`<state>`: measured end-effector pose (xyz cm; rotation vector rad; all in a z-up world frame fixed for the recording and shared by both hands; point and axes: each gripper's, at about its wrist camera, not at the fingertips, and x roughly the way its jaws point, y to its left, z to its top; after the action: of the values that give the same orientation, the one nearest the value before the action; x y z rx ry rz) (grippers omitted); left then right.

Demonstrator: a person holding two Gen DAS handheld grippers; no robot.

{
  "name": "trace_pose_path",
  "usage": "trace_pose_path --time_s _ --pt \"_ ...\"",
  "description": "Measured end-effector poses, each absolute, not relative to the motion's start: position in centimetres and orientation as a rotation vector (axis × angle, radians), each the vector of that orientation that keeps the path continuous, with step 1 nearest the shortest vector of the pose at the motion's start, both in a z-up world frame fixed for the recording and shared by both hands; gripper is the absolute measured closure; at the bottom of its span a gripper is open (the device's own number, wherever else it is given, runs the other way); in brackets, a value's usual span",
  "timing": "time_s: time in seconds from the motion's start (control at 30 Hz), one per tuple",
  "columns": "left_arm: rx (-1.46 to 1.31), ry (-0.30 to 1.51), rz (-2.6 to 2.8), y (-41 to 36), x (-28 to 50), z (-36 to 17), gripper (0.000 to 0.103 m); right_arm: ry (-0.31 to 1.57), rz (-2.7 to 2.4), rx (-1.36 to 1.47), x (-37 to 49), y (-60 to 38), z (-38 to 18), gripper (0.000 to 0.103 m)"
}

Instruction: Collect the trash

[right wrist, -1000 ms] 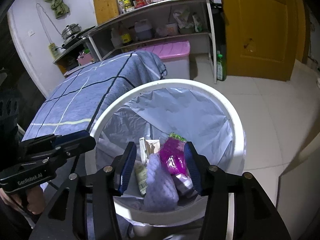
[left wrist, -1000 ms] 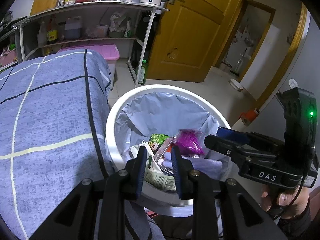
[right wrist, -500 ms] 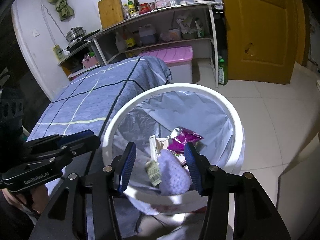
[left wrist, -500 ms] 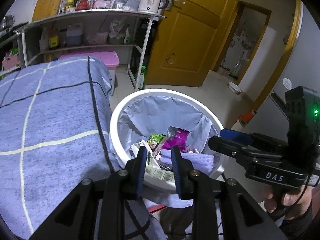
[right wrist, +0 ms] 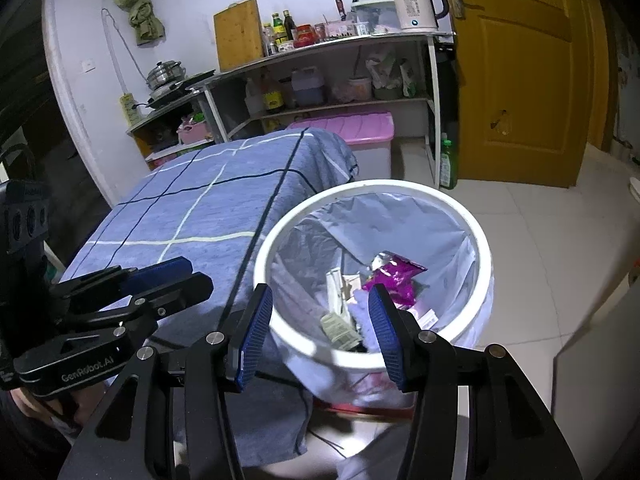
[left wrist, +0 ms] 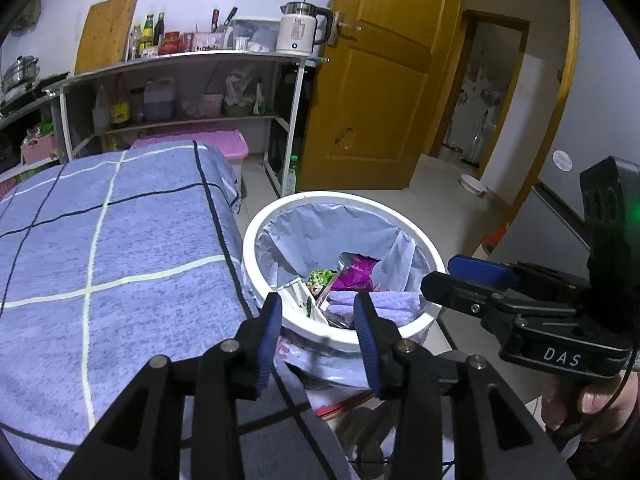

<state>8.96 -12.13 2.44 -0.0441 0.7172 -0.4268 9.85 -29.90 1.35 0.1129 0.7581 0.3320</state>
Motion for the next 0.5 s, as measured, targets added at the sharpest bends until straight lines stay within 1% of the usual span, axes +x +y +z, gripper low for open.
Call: trace_pose_path --time_s 0.2,0.5 --pt "-0.045 0.688 -0.403 -11.3 7.3 2.7 0.061 0.728 0.315 0.089 7.8 -28.9 1.7 0.052" --pt "-0.054 0.665 -0.38 -10.4 5.5 2.6 0.06 0.729 0.317 0.081 5.6 -28.2 1.4 0.052"
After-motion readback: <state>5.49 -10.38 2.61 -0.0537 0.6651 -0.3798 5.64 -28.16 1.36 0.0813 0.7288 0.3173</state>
